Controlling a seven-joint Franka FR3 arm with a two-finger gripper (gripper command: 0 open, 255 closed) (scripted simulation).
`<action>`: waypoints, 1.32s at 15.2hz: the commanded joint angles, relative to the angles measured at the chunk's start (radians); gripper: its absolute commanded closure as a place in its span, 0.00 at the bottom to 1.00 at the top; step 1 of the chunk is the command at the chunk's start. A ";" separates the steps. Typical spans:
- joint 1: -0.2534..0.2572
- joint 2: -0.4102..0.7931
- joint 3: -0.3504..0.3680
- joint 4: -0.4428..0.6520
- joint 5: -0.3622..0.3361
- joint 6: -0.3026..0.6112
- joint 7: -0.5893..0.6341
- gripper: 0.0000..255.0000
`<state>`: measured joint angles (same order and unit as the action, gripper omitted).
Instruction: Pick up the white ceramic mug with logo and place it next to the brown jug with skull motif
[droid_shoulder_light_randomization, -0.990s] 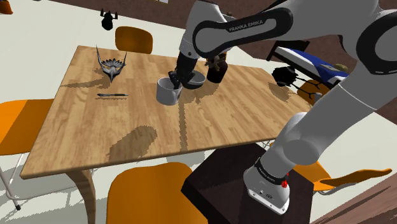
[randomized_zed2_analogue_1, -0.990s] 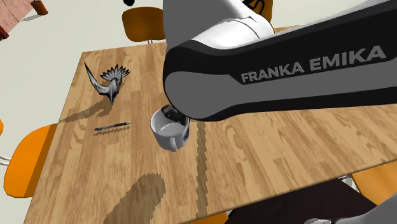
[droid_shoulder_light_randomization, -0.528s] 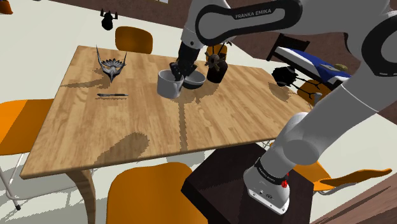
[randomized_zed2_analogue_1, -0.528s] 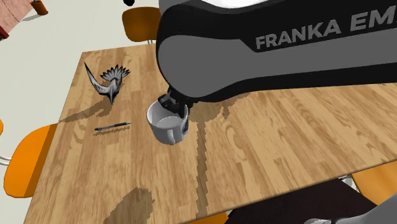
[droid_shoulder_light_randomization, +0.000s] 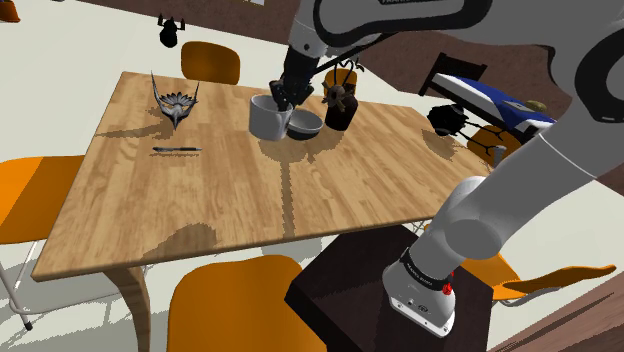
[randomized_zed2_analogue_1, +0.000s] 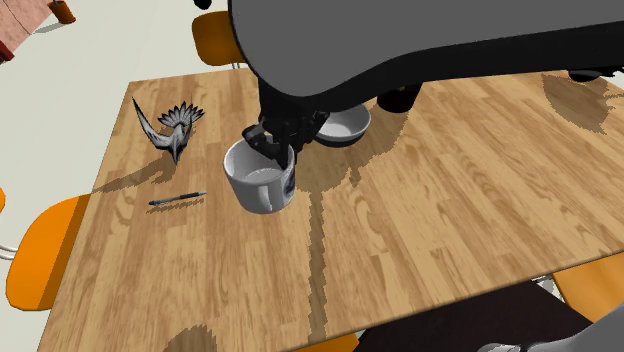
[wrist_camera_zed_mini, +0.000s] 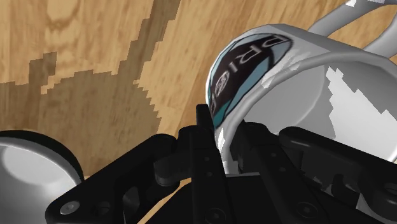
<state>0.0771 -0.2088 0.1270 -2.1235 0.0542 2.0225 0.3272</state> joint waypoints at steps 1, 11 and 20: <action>0.000 -0.006 -0.001 0.018 0.000 -0.025 0.000 1.00; -0.002 -0.013 -0.004 0.146 -0.002 -0.159 0.003 1.00; -0.003 0.000 -0.005 0.280 -0.005 -0.281 0.007 1.00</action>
<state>0.0743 -0.2106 0.1225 -1.8585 0.0499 1.7559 0.3344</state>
